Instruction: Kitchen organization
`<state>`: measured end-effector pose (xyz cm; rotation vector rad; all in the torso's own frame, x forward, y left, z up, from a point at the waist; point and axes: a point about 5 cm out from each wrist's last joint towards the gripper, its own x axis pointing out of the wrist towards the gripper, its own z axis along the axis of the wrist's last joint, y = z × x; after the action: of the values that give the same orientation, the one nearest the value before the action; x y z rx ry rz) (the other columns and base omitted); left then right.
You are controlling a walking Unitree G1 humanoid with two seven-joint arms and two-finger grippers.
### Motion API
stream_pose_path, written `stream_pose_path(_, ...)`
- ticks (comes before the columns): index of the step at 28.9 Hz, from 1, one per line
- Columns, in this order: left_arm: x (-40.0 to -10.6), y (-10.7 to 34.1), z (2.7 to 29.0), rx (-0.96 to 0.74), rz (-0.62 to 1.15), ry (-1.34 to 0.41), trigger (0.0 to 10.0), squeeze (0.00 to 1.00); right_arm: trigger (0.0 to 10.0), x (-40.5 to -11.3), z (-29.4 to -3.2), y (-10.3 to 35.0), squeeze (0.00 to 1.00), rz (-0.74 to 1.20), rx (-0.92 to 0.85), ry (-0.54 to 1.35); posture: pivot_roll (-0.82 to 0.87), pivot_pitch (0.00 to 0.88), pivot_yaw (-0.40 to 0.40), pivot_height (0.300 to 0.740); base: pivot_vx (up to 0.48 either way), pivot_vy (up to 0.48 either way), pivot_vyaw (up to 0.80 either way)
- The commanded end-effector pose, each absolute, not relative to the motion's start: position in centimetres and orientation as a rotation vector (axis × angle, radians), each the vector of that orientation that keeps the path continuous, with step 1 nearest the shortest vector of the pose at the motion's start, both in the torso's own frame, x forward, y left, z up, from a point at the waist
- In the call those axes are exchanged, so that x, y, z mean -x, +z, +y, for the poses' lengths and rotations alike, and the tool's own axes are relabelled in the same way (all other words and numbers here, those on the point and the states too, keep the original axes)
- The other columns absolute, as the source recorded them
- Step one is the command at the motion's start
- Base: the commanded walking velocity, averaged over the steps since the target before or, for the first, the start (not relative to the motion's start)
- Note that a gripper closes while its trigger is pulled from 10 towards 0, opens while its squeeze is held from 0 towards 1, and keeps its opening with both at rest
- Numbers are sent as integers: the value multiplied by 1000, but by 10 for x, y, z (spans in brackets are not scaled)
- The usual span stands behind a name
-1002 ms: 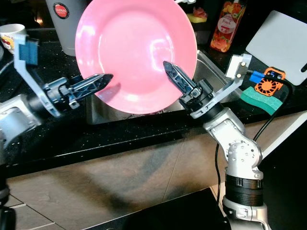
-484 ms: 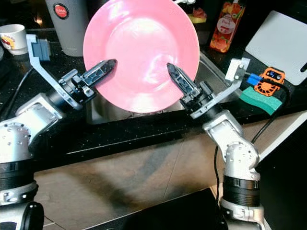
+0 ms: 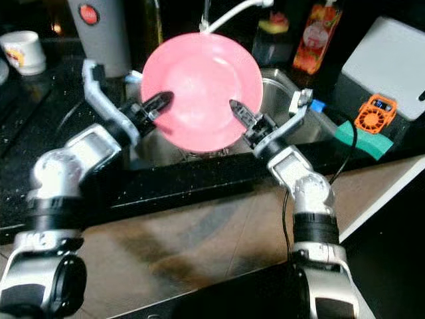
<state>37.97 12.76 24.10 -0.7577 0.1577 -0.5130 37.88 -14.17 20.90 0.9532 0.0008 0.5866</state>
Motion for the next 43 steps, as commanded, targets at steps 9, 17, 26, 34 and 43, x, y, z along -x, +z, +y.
stream_pose_path(9, -397, 226, 123, 705, 260, -373, 0, 0, 10000, -394, -148, 227, 1000, -107, -936, 567, 142, 72, -61, 740, 0, 0, 0)
stream_pose_path(17, -403, 240, 131, 745, 176, -367, 0, 0, 10000, -379, -171, 269, 0, -436, -1056, 784, 138, 70, -61, 740, 0, 0, 0)
stream_pose_path(26, -407, 280, 179, 785, -125, -190, 0, 0, 10000, -380, -186, 279, 0, -467, -863, 694, 121, 62, -58, 740, 0, 0, 0)
stream_pose_path(34, -394, 305, 211, 763, -291, -146, 0, 0, 10000, -395, -195, 260, 0, -360, -838, 458, 132, 60, -63, 740, 0, 0, 0)
stream_pose_path(43, -388, 292, 211, 709, -276, -121, 0, 0, 6667, -409, -196, 243, 0, -249, -724, 243, 164, 57, -81, 740, 0, 0, 0)
